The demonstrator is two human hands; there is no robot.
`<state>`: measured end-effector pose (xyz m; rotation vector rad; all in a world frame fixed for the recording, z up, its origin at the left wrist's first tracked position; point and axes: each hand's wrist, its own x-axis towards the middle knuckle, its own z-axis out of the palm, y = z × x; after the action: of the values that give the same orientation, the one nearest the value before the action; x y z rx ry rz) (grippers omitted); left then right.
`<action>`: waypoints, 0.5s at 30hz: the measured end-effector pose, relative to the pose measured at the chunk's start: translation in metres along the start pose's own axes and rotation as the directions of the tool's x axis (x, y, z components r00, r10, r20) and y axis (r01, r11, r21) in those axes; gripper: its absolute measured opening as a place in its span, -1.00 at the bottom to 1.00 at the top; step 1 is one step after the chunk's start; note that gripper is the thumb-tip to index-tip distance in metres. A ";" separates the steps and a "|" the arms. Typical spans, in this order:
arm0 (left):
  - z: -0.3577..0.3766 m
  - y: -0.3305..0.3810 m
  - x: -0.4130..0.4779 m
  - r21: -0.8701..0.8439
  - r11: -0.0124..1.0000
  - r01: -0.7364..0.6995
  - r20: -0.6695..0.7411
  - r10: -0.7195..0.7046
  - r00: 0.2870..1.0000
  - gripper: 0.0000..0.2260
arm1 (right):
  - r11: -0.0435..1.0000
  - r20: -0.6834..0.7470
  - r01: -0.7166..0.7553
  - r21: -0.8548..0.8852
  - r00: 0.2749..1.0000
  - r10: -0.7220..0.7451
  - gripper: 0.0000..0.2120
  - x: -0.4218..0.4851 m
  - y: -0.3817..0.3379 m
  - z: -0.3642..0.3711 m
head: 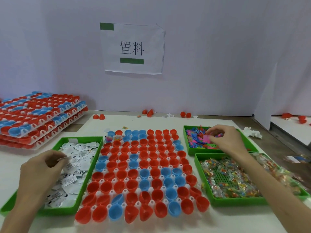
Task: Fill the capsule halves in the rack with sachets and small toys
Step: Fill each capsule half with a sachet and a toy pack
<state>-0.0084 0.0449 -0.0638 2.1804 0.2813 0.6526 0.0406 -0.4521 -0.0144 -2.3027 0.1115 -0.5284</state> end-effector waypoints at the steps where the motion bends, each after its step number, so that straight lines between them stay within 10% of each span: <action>1: 0.000 -0.003 0.001 -0.002 1.000 -0.006 -0.006 0.006 1.000 -0.86 | 0.999 0.010 0.002 0.032 1.000 -0.002 -0.79 -0.003 -0.005 0.001; 15: -0.006 -0.021 0.007 -0.024 0.995 0.101 -0.016 -0.102 0.995 -0.81 | 0.764 0.149 -0.006 0.645 0.982 -0.118 -0.78 -0.061 -0.107 0.024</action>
<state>-0.0056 0.0649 -0.0744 2.1244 0.3894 0.6148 -0.0138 -0.3464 0.0248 -1.6585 -0.2069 -0.3115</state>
